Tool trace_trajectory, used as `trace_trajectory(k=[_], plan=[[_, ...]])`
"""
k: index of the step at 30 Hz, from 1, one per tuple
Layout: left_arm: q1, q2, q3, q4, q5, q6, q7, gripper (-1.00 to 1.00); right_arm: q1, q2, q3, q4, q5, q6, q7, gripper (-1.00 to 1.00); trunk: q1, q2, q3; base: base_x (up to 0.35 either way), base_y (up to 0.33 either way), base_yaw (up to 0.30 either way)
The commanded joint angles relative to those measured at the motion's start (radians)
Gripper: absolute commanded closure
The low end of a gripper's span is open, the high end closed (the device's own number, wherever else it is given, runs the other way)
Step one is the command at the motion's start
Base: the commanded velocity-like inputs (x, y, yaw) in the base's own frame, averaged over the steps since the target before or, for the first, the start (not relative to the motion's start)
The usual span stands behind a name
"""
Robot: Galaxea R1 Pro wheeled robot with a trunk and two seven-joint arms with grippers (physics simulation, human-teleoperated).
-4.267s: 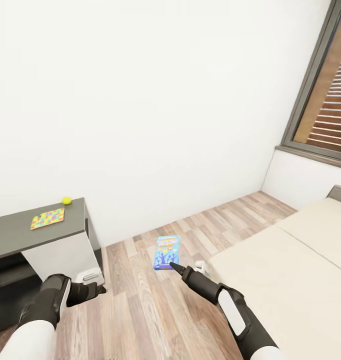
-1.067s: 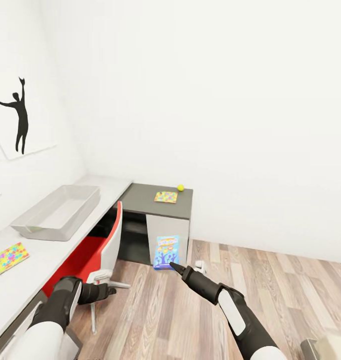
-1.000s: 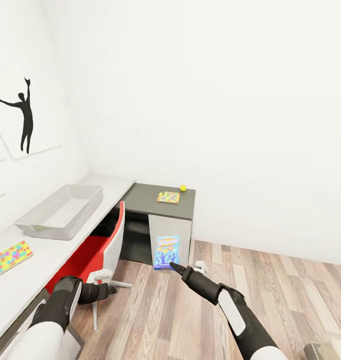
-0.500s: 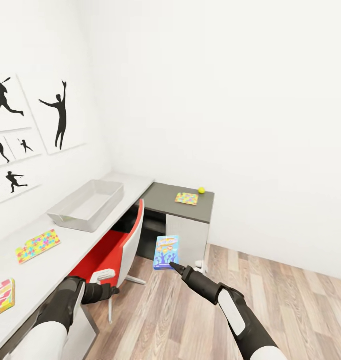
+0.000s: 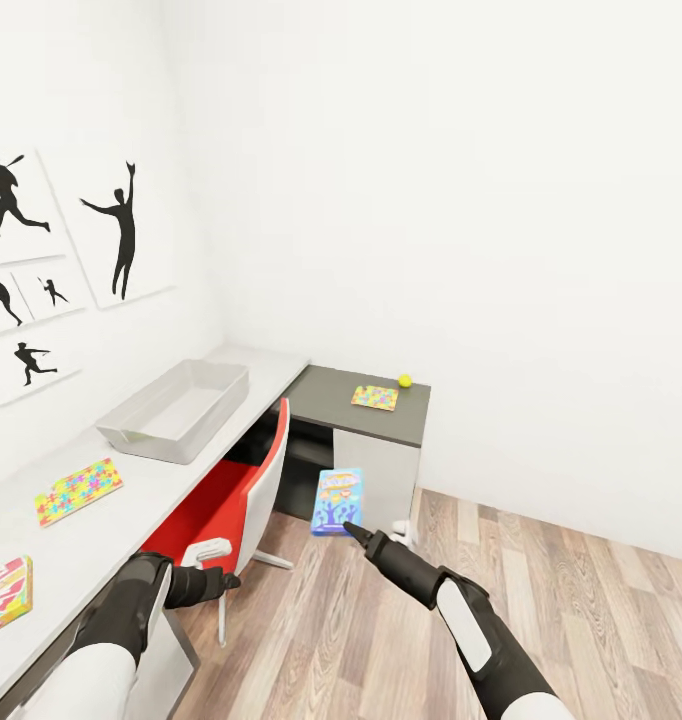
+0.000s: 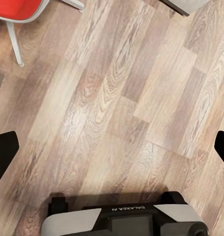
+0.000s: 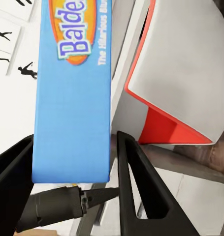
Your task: Put all the toys in the child's room - the three board games (two on the bed and one on the table), the two jigsaw puzzles on the table, and the tennis ball on the table - inside the toy box on the table in the child's room.
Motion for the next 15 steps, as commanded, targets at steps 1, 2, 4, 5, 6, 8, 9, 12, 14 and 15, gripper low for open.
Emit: trace_trajectory(k=[1,2,4,5,6,8,9,12,14,15], plan=[[-0.001,-0.001,0.006,-0.001,-0.010,0.003,-0.010,-1.00,-0.001,0.000,0.000,-0.001,-0.011,0.007,-0.007,1.00,0.001,-0.002,-0.002,0.000,0.000,0.000],[-0.001,-0.001,0.006,-0.001,-0.010,0.003,-0.010,-1.00,-0.001,0.000,0.000,-0.001,-0.013,0.004,-0.015,1.00,0.001,-0.002,-0.002,0.000,0.000,0.000],[-0.001,-0.001,0.006,-0.001,-0.010,0.003,-0.010,-1.00,0.000,0.000,-0.001,-0.001,-0.018,0.001,-0.024,1.00,0.001,-0.002,-0.002,0.000,0.000,0.000],[-0.001,-0.001,0.006,-0.001,-0.010,0.003,-0.010,-1.00,0.000,0.000,-0.001,-0.001,-0.019,0.001,-0.026,1.00,0.001,-0.002,-0.002,0.000,0.000,0.000],[-0.001,0.000,0.006,-0.001,-0.010,0.003,-0.011,-1.00,-0.001,0.000,0.000,-0.002,-0.020,0.003,-0.031,1.00,0.001,-0.002,-0.002,0.000,0.000,0.000],[-0.001,0.000,0.006,-0.001,-0.010,0.003,-0.011,-1.00,0.000,0.000,-0.001,-0.002,-0.022,0.002,-0.031,1.00,0.001,-0.002,-0.002,0.000,0.000,0.000],[-0.001,0.000,0.006,-0.001,-0.010,0.003,-0.011,-1.00,0.000,-0.001,-0.001,-0.003,-0.023,0.001,-0.031,1.00,0.001,-0.002,-0.002,0.000,0.000,0.000],[-0.001,0.000,0.006,-0.001,-0.010,0.003,-0.011,-1.00,0.000,0.000,0.000,-0.003,-0.023,0.001,-0.031,1.00,0.001,-0.002,-0.002,0.000,0.000,0.000],[-0.001,0.000,0.006,-0.001,-0.010,0.003,-0.011,-1.00,0.000,0.000,0.000,-0.006,-0.023,0.001,-0.031,1.00,0.001,-0.002,-0.002,0.000,0.000,0.000],[-0.001,0.000,0.006,-0.001,-0.010,0.003,-0.012,-1.00,0.000,-0.001,0.000,-0.007,-0.023,0.001,-0.031,1.00,0.001,-0.002,-0.002,0.000,0.000,0.000]])
